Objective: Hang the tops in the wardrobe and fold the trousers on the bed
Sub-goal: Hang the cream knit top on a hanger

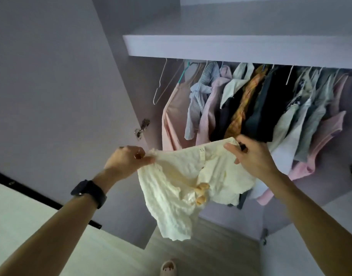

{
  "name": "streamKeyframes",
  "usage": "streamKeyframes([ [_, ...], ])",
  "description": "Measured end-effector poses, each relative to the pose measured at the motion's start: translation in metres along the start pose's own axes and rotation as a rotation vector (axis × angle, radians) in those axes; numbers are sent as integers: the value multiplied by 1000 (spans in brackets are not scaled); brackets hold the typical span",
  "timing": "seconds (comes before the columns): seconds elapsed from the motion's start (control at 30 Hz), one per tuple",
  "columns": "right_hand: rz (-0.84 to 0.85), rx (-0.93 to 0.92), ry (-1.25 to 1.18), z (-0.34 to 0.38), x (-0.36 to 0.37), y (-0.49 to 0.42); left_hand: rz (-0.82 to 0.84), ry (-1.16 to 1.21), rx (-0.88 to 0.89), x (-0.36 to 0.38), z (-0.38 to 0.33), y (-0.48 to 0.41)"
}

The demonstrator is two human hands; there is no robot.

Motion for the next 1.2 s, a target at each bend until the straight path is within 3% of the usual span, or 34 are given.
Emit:
streamKeyframes([
  [0.07, 245, 74, 215, -26, 37, 11, -34, -115, 5, 22, 16, 13],
  [0.13, 354, 95, 277, -41, 59, 20, 38, -157, 39, 54, 24, 25],
  [0.27, 319, -53, 156, -13, 75, 25, -21, 84, -50, 81, 21, 32],
  [0.4, 256, -176, 225, 16, 88, 29, -2, 229, -123, 80, 21, 30],
  [0.57, 80, -144, 260, 15, 68, 12, 32, 71, -138, 61, 51, 31],
  [0.7, 206, -132, 178, 32, 95, 16, -98, 412, -269, 46, 66, 36],
  [0.9, 455, -217, -2, 103, 149, 18, -163, 870, -156, 53, 11, 25],
  [1.03, 426, -189, -48, 121, 152, -1, 4, 1110, -8, 55, -2, 20],
  [1.13, 381, -174, -107, 131, 150, -13, 78, 1069, 67, 50, 6, 14],
  [1.2, 391, -182, -136, 139, 152, -18, 9, 940, 67, 42, 13, 8],
])
Point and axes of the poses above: each hand's wrist, its own y-axis away from the middle knuckle, its own x-axis out of the palm, z = x × y, the point moved 8 cm from there along -y, towards the middle knuckle
